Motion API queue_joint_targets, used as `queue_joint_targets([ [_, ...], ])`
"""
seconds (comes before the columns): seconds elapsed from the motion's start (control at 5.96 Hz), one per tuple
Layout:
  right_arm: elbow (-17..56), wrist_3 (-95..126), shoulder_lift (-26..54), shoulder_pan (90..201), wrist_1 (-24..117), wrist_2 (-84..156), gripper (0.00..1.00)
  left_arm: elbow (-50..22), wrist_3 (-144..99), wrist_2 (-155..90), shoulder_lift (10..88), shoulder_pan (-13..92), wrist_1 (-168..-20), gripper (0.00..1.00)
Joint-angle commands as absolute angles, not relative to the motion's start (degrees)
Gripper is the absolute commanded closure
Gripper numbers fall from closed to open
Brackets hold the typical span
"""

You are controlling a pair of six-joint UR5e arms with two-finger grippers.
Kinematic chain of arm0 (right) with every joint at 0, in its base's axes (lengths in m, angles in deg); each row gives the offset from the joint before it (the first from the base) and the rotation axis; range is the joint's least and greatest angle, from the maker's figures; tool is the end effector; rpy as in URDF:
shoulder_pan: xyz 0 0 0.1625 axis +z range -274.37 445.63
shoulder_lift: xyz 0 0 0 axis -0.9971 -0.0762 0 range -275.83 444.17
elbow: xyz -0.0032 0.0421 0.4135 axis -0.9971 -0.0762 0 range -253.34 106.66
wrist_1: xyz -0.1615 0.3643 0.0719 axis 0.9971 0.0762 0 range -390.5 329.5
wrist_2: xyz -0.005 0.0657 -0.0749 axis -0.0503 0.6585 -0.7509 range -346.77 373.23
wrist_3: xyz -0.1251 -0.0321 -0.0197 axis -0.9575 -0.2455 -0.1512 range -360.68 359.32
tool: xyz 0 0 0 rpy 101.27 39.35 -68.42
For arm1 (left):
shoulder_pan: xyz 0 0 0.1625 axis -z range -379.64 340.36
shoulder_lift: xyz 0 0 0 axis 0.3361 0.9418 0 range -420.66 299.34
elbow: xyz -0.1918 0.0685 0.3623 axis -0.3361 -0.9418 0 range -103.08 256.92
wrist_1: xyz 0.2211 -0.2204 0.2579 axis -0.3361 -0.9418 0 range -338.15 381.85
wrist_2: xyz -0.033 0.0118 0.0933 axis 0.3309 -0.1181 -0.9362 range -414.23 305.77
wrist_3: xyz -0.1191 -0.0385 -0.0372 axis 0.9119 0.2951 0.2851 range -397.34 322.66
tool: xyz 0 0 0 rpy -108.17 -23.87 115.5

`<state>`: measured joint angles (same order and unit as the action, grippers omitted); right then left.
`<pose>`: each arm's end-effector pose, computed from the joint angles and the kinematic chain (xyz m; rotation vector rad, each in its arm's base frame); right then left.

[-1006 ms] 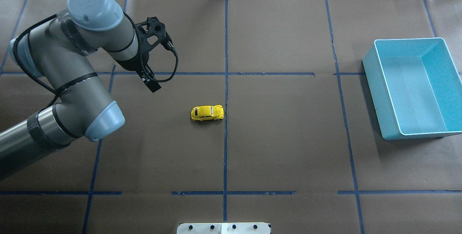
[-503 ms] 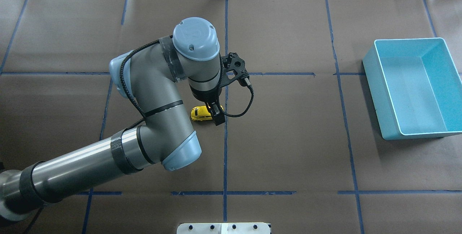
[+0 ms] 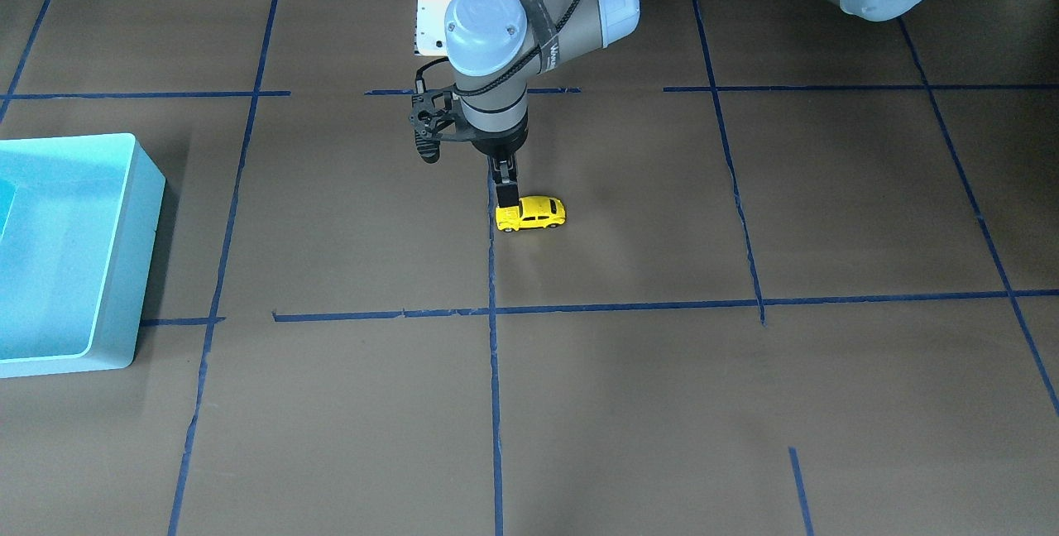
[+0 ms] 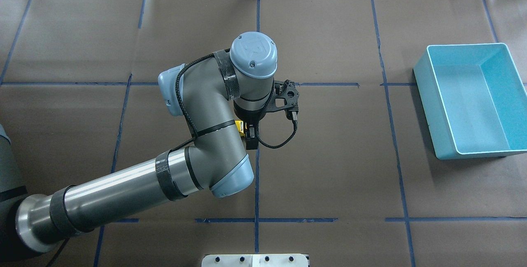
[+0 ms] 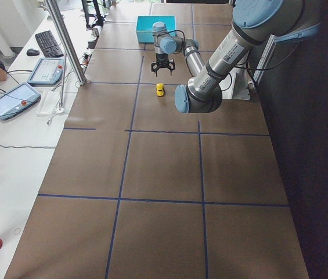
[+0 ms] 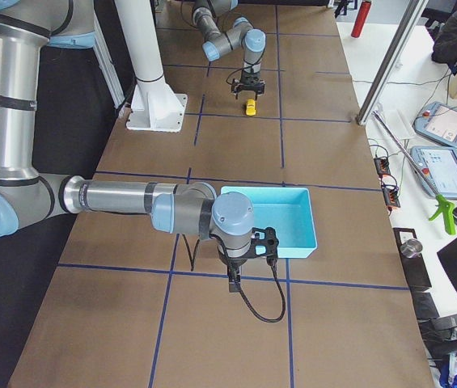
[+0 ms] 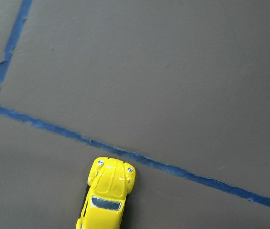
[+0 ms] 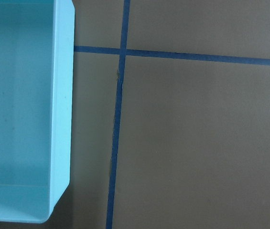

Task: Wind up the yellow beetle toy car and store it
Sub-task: 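Lower the left gripper onto the car's roof and press down, then press the car down with the left gripper and drag it backward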

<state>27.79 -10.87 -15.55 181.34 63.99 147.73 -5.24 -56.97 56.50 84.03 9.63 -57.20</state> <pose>0.0819 -0.4005 0.6612 0.0569 -0.7762 -0.0535 0.6144 -0.4440 0.1642 0.5025 0.5989 1.4510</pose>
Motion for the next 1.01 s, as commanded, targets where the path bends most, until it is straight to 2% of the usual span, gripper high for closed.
queue_joint_targets([
  [0.0, 27.8, -10.9, -15.6, 181.3, 64.0, 147.7, 0.00, -3.1, -58.0, 50.7, 84.4, 8.7, -57.2, 0.00],
  [0.84, 27.7, -11.0, -15.1, 181.3, 64.1, 146.7, 0.00, 1.9, -56.2, 46.2, 85.7, 7.0, -57.9, 0.00],
])
